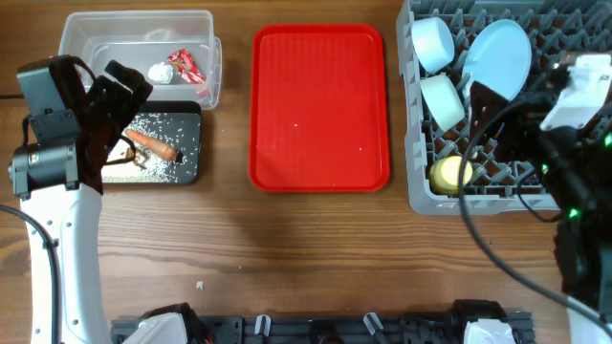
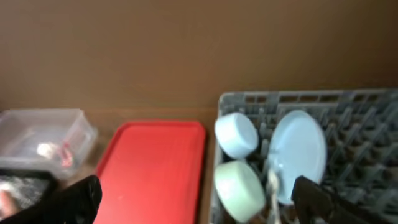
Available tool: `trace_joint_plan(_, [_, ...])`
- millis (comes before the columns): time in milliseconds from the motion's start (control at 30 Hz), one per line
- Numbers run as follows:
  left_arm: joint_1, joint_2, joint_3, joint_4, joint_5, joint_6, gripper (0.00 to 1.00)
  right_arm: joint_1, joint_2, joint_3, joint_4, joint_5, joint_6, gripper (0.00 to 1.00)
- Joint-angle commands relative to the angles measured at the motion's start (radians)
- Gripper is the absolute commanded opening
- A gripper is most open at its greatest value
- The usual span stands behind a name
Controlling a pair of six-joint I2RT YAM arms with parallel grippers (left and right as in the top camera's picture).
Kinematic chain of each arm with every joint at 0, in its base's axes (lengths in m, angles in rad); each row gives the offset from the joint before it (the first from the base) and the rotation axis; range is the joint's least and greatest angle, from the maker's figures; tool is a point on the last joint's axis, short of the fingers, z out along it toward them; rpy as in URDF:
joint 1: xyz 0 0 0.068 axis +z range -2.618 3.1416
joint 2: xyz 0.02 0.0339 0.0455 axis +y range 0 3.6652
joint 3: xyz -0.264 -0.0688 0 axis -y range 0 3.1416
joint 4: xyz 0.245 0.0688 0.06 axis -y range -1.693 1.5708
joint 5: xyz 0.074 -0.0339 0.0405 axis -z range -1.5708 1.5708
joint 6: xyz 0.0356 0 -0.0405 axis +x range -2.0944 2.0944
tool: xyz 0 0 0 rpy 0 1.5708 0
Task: Sort waste into correct bins and load items into the dishwasher rack
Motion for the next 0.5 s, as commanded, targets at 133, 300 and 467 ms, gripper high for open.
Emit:
trace_joint_plan(133, [-0.002, -0.002, 0.007, -0.001, 0.008, 0.019, 1.00, 0.002, -0.333, -0.530, 0.339, 0.022, -0.057, 1.00])
trace_joint_plan(300, [-0.002, -0.002, 0.007, -0.001, 0.008, 0.019, 1.00, 0.002, -0.540, -0.871, 0.640, -0.034, -0.057, 1.00])
trace_joint_plan(467, [-0.002, -0.002, 0.007, -0.001, 0.008, 0.019, 1.00, 0.013, -0.703, -1.068, 0.762, -0.050, -0.036, 1.00])
